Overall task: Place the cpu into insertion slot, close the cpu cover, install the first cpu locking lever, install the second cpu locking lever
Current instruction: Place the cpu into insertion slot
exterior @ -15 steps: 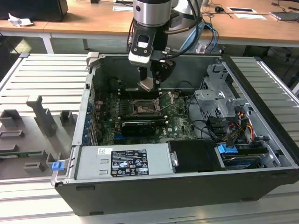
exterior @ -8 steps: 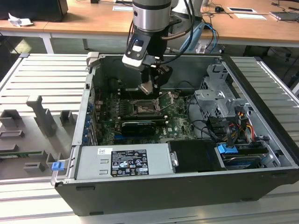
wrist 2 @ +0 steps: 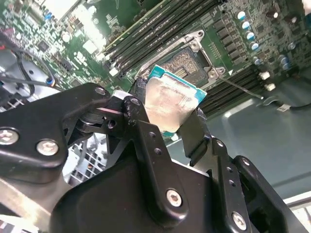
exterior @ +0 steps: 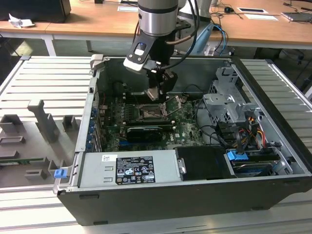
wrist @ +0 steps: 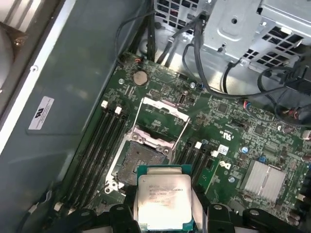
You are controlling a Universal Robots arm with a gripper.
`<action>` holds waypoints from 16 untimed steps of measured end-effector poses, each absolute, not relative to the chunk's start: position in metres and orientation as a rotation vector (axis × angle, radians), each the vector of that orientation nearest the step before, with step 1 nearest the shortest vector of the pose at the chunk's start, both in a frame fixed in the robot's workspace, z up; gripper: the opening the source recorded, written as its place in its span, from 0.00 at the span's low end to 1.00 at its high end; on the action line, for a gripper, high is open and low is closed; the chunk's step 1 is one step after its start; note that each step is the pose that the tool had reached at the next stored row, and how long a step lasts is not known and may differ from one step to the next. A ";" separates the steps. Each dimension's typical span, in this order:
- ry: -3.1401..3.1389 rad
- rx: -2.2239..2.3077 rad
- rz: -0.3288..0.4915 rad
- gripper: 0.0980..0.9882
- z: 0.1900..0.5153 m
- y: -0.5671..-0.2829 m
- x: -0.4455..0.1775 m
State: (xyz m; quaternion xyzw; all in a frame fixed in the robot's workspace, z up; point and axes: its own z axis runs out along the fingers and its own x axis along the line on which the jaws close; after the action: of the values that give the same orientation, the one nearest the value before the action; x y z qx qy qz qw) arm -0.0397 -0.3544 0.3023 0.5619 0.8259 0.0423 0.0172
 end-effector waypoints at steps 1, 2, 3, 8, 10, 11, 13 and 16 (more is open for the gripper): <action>2.550 1.770 0.131 0.48 0.302 -0.354 -0.040; 2.524 1.804 0.130 0.48 0.301 -0.354 -0.040; 2.494 1.843 0.129 0.48 0.299 -0.354 -0.040; 2.432 1.920 0.127 0.48 0.295 -0.354 -0.040; 2.432 1.920 0.127 0.48 0.295 -0.354 -0.039; 2.432 1.920 0.127 0.48 0.294 -0.354 -0.039; 2.432 1.920 0.127 0.48 0.293 -0.354 -0.039; 2.432 1.920 0.127 0.48 0.293 -0.354 -0.040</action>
State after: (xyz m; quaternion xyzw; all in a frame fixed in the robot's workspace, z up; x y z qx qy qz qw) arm -0.0395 -0.3544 0.2927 0.6190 0.7841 0.0409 0.0201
